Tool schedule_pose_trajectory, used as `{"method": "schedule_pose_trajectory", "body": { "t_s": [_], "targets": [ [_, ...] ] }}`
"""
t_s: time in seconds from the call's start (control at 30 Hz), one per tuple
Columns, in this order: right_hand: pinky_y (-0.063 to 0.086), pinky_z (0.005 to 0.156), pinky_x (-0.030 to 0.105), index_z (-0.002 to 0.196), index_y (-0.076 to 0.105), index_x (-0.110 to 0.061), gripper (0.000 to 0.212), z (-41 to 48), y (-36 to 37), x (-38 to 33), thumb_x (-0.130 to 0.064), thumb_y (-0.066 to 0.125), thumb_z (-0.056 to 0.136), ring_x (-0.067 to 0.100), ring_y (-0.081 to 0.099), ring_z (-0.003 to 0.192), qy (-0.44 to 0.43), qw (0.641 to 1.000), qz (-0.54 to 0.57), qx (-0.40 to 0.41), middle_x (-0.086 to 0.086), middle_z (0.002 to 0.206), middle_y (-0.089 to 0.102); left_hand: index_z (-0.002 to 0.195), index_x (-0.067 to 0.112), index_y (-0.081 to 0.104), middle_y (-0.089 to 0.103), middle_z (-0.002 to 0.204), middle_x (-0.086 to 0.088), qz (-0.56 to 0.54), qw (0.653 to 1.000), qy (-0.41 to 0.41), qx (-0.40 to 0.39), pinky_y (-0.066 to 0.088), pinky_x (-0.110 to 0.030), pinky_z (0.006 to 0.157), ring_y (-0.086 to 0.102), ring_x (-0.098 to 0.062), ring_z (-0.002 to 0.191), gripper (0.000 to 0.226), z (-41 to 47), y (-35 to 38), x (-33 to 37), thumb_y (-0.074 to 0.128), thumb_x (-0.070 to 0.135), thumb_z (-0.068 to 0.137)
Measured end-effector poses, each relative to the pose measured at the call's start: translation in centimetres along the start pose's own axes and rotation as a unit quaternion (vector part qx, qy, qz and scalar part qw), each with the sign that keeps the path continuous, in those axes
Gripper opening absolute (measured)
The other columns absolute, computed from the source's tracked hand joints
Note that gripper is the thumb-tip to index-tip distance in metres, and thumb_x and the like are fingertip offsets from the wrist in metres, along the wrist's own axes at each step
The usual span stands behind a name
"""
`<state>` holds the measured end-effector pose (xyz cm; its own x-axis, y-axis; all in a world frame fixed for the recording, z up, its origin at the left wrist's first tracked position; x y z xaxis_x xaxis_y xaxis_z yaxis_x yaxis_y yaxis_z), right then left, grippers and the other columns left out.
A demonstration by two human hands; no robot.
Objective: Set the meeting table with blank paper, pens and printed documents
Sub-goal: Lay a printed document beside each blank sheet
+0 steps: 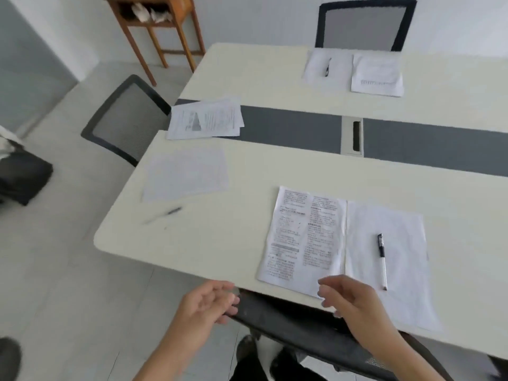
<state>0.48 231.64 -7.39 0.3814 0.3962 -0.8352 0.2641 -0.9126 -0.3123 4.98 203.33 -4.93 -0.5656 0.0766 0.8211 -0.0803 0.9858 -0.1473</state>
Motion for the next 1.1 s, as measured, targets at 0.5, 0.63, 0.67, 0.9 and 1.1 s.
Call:
{"method": "schedule_pose_trajectory", "body": {
  "t_s": [0.5, 0.63, 0.67, 0.9, 1.1],
  "targets": [
    [0.055, 0.072, 0.034, 0.094, 0.071, -0.025, 0.008, -8.3, 21.9, -11.6, -0.027, 0.067, 0.088, 0.019, 0.071, 0.072, -0.143, 0.975, -0.089, -0.142, 0.0, 0.075, 0.075, 0.104, 0.007, 0.068, 0.076, 0.09, -0.011, -0.116, 0.978, 0.02, 0.172, 0.056, -0.028, 0.066, 0.073, -0.024, 0.079, 0.039, -16.6, -21.9, -10.2, 0.067, 0.026, 0.07],
    [0.056, 0.074, 0.041, 0.094, 0.072, -0.025, 0.008, -11.0, 29.7, -12.7, -0.025, 0.068, 0.086, 0.013, 0.071, 0.074, -0.164, 0.967, -0.094, -0.168, -0.002, 0.079, 0.075, 0.102, 0.007, 0.069, 0.076, 0.089, -0.01, -0.132, 0.961, 0.013, 0.244, 0.056, -0.033, 0.071, 0.073, -0.021, 0.078, 0.027, -21.8, -28.9, -14.2, 0.068, 0.022, 0.08],
    [0.056, 0.075, 0.042, 0.094, 0.072, -0.025, 0.009, -11.5, 31.4, -13.0, -0.024, 0.069, 0.086, 0.013, 0.071, 0.074, -0.167, 0.965, -0.098, -0.178, -0.001, 0.078, 0.075, 0.102, 0.006, 0.069, 0.076, 0.088, -0.011, -0.143, 0.953, 0.01, 0.265, 0.055, -0.034, 0.07, 0.073, -0.021, 0.076, 0.025, -22.8, -30.5, -15.2, 0.068, 0.02, 0.08],
    [0.056, 0.072, 0.03, 0.095, 0.072, -0.027, 0.012, -10.6, 39.2, -16.7, -0.02, 0.07, 0.085, 0.01, 0.072, 0.078, -0.193, 0.958, -0.096, -0.187, -0.004, 0.083, 0.076, 0.099, 0.006, 0.07, 0.077, 0.085, -0.011, -0.173, 0.942, -0.004, 0.288, 0.055, -0.037, 0.071, 0.073, -0.023, 0.076, 0.025, -22.2, -37.9, -17.7, 0.069, 0.018, 0.077],
    [0.053, 0.064, 0.019, 0.093, 0.072, -0.024, 0.012, -4.5, 46.5, -20.2, -0.014, 0.07, 0.086, 0.008, 0.071, 0.073, -0.188, 0.962, -0.095, -0.173, -0.005, 0.078, 0.075, 0.101, 0.007, 0.069, 0.076, 0.087, -0.011, -0.17, 0.945, 0.002, 0.279, 0.056, -0.036, 0.072, 0.073, -0.023, 0.078, 0.032, -16.0, -46.0, -16.5, 0.066, 0.022, 0.072]
  ]
}}
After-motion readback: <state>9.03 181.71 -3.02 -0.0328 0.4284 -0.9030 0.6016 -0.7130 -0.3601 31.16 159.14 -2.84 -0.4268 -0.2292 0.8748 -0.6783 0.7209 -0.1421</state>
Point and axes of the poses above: each hand's wrist, its own z-axis towards the middle knuckle, its own y-axis out of the palm, x = y × z, the point moved 4 cm from there along z, towards the middle knuckle
